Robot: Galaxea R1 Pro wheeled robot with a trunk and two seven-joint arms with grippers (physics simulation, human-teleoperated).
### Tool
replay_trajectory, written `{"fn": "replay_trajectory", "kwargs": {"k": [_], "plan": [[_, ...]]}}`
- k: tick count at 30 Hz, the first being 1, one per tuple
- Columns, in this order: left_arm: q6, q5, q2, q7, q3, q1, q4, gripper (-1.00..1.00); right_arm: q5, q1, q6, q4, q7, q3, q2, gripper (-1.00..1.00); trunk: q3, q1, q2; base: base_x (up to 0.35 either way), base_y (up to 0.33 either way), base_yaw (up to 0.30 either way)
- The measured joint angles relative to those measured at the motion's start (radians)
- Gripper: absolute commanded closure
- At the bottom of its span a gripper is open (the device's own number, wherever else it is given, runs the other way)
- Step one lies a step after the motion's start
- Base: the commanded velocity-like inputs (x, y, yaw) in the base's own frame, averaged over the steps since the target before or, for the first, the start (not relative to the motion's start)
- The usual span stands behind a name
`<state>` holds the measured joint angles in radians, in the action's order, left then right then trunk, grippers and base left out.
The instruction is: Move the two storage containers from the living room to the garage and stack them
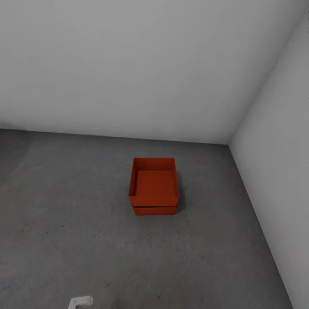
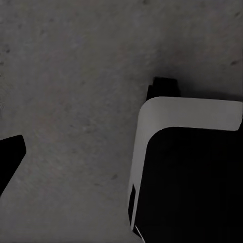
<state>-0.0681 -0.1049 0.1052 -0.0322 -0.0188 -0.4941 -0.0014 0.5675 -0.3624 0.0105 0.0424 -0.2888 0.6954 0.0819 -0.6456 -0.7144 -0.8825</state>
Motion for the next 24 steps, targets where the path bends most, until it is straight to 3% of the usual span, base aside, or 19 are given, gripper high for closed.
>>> {"fn": "replay_trajectory", "kwargs": {"k": [5, 24], "plan": [[0.03, -0.001, -0.001, 0.0, 0.0, 0.024, 0.0, -1.0, -0.001, 0.029, -0.015, 0.0, 0.0, 0.0, 0.0, -1.0, 0.008, 0.0, 0.0, 0.0, 0.0, 0.0], [0.026, -0.01, -0.004, -0.013, 0.0, 0.051, 0.0, -1.0, -0.002, 0.066, -0.026, -0.044, 0.001, 0.0, -0.001, -1.0, 0.016, 0.0, 0.0, 0.0, 0.0, 0.0]]}}
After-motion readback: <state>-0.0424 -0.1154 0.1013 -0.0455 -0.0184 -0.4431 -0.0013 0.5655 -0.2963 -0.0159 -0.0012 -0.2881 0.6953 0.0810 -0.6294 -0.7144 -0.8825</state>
